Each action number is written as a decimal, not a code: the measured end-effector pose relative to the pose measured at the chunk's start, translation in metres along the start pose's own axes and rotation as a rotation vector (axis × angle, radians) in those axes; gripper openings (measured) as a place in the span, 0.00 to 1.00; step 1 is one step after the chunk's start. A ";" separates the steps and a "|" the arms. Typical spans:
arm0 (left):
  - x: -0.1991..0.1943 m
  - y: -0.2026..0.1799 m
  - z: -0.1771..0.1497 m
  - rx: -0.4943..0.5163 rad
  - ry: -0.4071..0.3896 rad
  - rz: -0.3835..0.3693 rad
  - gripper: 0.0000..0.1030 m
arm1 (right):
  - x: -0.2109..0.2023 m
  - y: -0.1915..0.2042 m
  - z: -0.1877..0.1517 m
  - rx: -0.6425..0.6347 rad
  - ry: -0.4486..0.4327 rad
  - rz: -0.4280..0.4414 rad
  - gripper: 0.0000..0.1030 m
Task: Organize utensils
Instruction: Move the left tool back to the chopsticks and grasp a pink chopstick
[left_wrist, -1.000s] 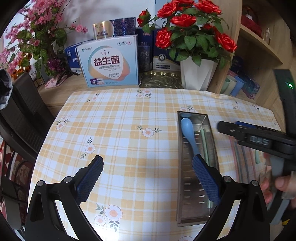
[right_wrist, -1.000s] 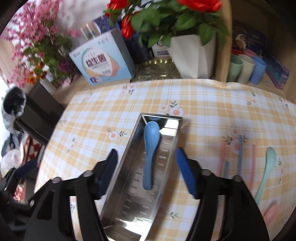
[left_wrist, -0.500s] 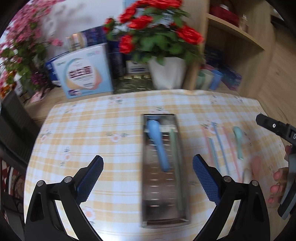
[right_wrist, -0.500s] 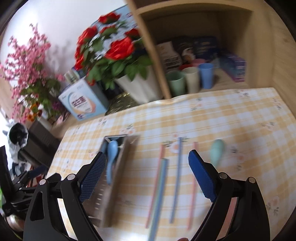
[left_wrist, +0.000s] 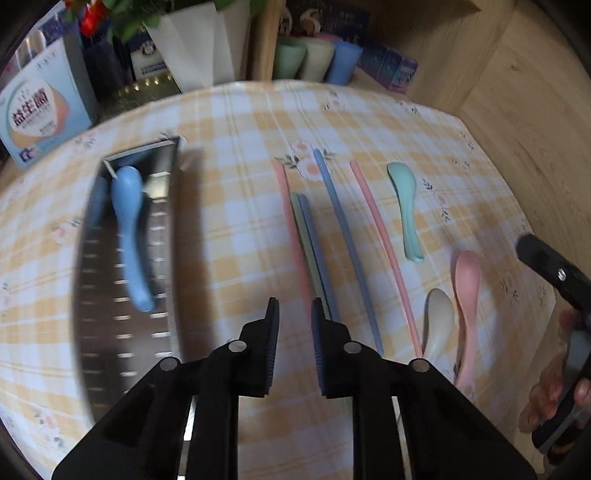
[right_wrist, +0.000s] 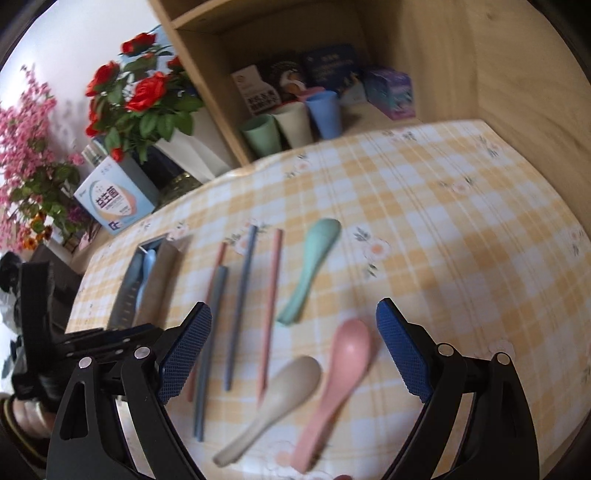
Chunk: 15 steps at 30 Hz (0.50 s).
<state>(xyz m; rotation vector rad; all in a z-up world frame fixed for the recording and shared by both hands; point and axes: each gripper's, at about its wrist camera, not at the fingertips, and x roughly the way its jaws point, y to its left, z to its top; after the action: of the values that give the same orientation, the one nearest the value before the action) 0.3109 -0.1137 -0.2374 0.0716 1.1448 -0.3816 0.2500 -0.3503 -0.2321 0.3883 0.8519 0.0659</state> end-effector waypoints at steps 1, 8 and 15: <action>0.004 0.000 0.002 -0.003 0.005 0.000 0.16 | 0.002 -0.006 -0.002 0.009 0.004 -0.002 0.85; 0.033 0.000 0.015 -0.023 0.039 0.022 0.13 | 0.007 -0.034 -0.005 0.061 0.013 0.013 0.85; 0.047 -0.005 0.023 0.004 0.054 0.038 0.12 | 0.006 -0.047 -0.005 0.085 0.001 0.017 0.85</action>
<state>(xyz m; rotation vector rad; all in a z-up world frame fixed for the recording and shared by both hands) 0.3455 -0.1364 -0.2692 0.1078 1.1938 -0.3501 0.2460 -0.3908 -0.2566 0.4748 0.8547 0.0457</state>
